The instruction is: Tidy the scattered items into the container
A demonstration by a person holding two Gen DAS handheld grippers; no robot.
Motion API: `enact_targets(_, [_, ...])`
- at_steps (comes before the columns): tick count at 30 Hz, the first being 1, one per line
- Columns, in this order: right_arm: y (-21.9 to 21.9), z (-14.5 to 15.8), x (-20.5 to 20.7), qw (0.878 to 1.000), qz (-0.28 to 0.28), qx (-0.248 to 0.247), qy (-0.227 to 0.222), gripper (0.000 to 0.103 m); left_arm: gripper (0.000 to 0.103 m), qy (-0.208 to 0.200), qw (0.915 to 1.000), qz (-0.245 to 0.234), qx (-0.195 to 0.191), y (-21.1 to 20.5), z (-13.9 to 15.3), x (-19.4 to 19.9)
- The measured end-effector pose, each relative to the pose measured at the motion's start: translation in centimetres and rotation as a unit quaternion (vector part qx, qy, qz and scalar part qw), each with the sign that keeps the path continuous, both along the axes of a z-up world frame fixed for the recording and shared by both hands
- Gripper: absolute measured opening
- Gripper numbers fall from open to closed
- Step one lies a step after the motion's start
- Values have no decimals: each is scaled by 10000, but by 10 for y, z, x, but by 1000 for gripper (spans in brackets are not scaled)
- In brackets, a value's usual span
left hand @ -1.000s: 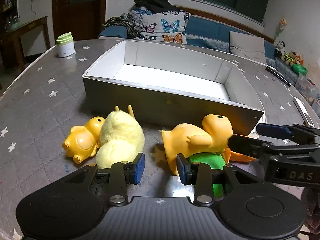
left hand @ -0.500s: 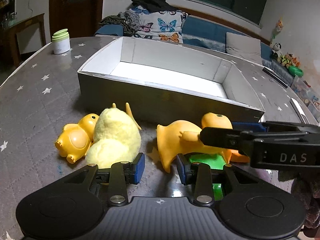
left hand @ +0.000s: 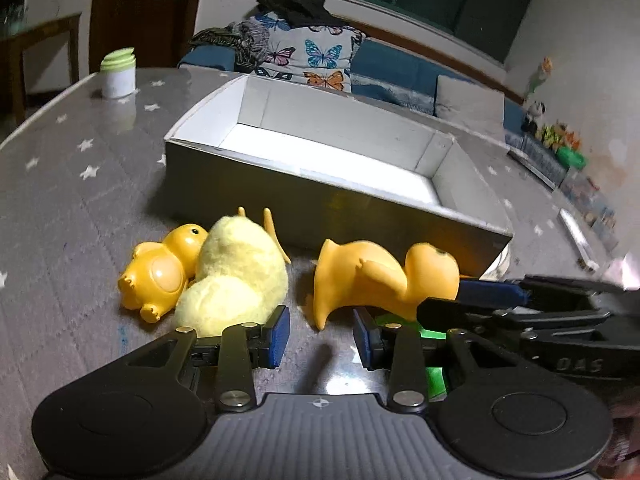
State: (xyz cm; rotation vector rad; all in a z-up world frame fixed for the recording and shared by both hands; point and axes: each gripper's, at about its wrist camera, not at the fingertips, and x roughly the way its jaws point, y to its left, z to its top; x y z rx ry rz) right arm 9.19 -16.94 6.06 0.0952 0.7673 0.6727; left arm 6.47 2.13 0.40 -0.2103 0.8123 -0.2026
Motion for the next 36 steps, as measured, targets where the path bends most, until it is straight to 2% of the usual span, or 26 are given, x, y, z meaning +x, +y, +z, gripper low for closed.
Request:
enact_targets(8, [13,-3,4,9993,-28,-272,-252,48,37,174,9974,119,-682,15,8,4])
enact_targets(13, [23,-2,-5,9978,-15,-465,-465,48,37,313,9950,291,-898,16,7,12])
enact_targets(18, [31,0,-13,9955,60,-698,-640,48,37,455,9897,486,-1270,23,7,18])
enact_targets(22, [34,1,-11,9940,-29,-785,-764,54,37,541,9865,535,-1450,24,7,19])
enact_targets(28, [40,6,-7,9939,62,-756,-804,53,37,668,9810,609,-1719,25,6,21])
enact_targets(36, [46,10,-29,9936,221,-777,-795,53,37,689,9780,663,-1852,29,4,19])
